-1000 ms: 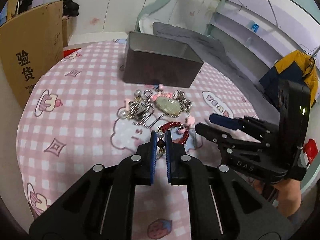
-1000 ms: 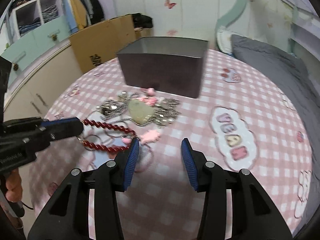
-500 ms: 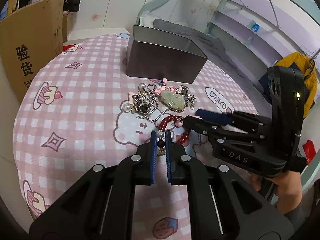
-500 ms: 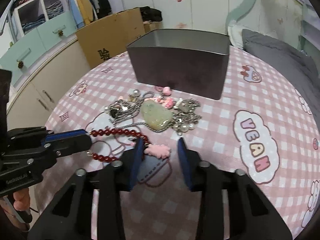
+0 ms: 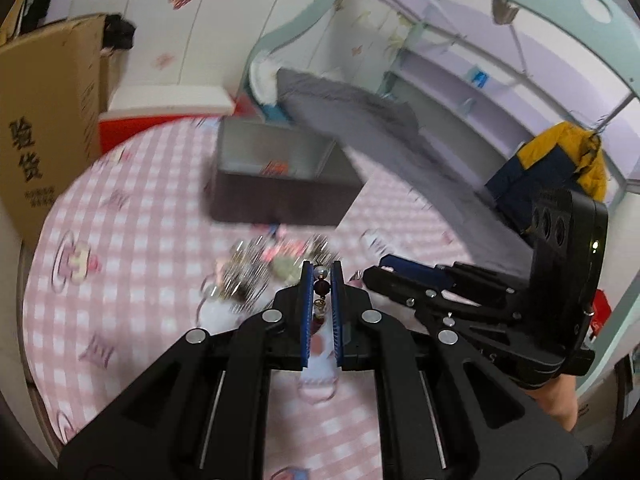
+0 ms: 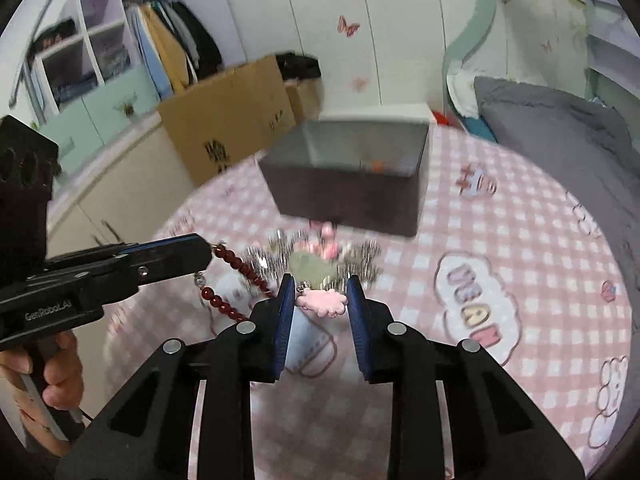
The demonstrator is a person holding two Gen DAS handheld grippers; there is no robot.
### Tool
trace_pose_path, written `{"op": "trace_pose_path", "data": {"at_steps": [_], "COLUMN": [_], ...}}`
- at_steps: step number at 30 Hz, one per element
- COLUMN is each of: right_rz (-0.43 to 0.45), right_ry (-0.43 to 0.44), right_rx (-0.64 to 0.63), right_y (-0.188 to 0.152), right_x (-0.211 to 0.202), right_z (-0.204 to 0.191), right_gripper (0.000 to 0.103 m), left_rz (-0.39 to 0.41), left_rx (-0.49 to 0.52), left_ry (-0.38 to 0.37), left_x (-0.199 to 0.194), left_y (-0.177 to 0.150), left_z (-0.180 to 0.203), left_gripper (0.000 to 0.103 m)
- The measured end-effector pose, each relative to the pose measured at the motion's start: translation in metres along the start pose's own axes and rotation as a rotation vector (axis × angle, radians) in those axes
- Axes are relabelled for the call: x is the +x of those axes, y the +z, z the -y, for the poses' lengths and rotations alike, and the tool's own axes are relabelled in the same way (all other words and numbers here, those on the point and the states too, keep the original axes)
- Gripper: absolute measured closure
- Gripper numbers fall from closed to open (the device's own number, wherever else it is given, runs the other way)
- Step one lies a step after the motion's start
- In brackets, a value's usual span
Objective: Organize jewelry
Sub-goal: 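Lift the dark red bracelet with the left gripper while the right grasps a pink charm, then lower the bracelet and pink charm into the grey box and open both grippers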
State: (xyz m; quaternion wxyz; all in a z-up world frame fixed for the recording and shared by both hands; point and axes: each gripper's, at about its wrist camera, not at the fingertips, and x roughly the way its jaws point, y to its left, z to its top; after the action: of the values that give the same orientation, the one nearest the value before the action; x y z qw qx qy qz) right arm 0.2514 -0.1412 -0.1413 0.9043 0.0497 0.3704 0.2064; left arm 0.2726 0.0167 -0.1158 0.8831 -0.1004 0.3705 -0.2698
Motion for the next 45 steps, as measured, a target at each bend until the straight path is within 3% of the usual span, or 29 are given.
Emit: {"op": "trace_pose_path", "data": {"at_steps": [8, 15, 19, 26, 36, 37, 38, 39, 40, 41, 45], "right_rz": [0.133, 0.175, 0.157, 0.072, 0.028, 0.026, 0.025, 0.024, 0.026, 0.026, 0.042], "right_ry": [-0.014, -0.043, -0.053, -0.072, -0.072, -0.071, -0.069, -0.067, -0.071, -0.065, -0.057], "right_rx": [0.037, 0.041, 0.037, 0.027, 0.042, 0.044, 0.045, 0.049, 0.053, 0.056, 0.07], "right_y": [0.046, 0.082, 0.094, 0.09, 0.085, 0.085, 0.086, 0.086, 0.086, 0.086, 0.086], "right_x": [-0.02, -0.004, 0.016, 0.055, 0.07, 0.07, 0.07, 0.07, 0.069, 0.069, 0.058], "right_z": [0.013, 0.026, 0.031, 0.034, 0.036, 0.036, 0.036, 0.036, 0.036, 0.037, 0.039], "right_gripper": [0.078, 0.078, 0.078, 0.078, 0.078, 0.078, 0.077, 0.078, 0.077, 0.077, 0.075], "left_rz": [0.116, 0.177, 0.149, 0.017, -0.054, -0.053, -0.053, -0.049, -0.038, -0.019, 0.005], "left_rx": [0.064, 0.047, 0.036, 0.003, -0.029, -0.028, -0.028, -0.032, -0.04, -0.044, -0.03], "left_ry": [-0.042, -0.037, -0.024, 0.029, 0.059, 0.064, 0.064, 0.063, 0.067, 0.066, 0.062], "left_x": [-0.006, 0.018, 0.04, 0.091, 0.102, 0.101, 0.1, 0.098, 0.094, 0.089, 0.075], "left_y": [0.057, 0.097, 0.107, 0.098, 0.09, 0.091, 0.091, 0.09, 0.09, 0.089, 0.09], "left_z": [0.02, 0.008, -0.002, -0.025, -0.038, -0.038, -0.039, -0.041, -0.042, -0.043, -0.041], "left_gripper": [0.094, 0.094, 0.094, 0.094, 0.093, 0.088, 0.075, 0.069, 0.048, 0.044, 0.044]}}
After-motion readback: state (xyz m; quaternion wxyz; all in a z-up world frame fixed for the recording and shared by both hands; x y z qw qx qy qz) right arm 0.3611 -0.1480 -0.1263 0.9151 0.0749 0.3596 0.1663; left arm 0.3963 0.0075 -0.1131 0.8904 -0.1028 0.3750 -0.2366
